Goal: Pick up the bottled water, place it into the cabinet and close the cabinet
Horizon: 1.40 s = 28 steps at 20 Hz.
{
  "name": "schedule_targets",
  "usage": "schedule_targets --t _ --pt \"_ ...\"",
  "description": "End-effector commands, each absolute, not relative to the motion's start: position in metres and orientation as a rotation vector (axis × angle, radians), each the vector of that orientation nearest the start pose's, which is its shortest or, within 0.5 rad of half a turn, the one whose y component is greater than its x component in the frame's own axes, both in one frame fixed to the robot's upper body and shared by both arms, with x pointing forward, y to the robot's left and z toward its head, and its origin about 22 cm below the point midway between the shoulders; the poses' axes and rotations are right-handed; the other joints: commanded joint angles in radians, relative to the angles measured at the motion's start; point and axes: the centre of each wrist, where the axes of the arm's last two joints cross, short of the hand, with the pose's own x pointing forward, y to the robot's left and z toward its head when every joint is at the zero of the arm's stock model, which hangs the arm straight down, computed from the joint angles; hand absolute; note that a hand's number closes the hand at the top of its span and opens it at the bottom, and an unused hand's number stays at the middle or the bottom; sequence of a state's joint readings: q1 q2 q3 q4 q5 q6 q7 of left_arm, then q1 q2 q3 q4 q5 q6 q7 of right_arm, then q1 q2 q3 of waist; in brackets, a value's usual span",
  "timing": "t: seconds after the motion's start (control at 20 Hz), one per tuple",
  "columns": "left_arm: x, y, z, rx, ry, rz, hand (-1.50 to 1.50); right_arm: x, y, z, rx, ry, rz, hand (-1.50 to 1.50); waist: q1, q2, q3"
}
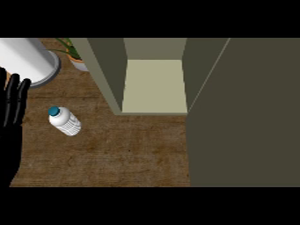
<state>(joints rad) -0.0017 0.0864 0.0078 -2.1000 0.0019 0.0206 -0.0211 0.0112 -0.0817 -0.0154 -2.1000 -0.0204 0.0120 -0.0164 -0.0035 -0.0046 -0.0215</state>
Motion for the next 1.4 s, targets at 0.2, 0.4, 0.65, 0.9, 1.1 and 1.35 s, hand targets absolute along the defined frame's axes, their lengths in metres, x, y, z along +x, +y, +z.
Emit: schedule_targets --t 0.2,0.4,0.65,0.9,1.1,1.35 --pt "0.224 0.3 0.13 0.176 -2.119 -0.007 -1.5 0.173 -0.224 0.123 0.022 -2.153 0.064 -1.5 -0.001 0.004 0.021" --pt "0.228 0.302 0.114 0.081 -1.831 0.151 -1.5 0.161 -0.235 0.121 0.203 -1.878 0.104 -1.5 -0.012 0.002 0.022" --pt "0.192 0.298 0.116 0.112 -1.815 0.14 -1.5 0.114 -0.235 0.133 0.209 -1.831 0.066 -1.5 -0.001 -0.001 0.022" --pt "0.2 0.29 0.117 0.112 -1.771 0.145 -1.5 0.096 -0.231 0.144 0.211 -1.854 0.059 -1.5 -0.003 0.002 0.022" --pt "0.191 0.271 0.126 0.149 -1.774 0.157 -1.5 0.096 -0.228 0.146 0.198 -1.847 0.073 -1.5 -0.003 0.002 0.022" --pt "0.195 0.274 0.081 0.186 -1.725 0.151 -1.5 0.082 -0.229 0.142 0.215 -1.831 0.093 -1.5 -0.009 0.002 0.021"
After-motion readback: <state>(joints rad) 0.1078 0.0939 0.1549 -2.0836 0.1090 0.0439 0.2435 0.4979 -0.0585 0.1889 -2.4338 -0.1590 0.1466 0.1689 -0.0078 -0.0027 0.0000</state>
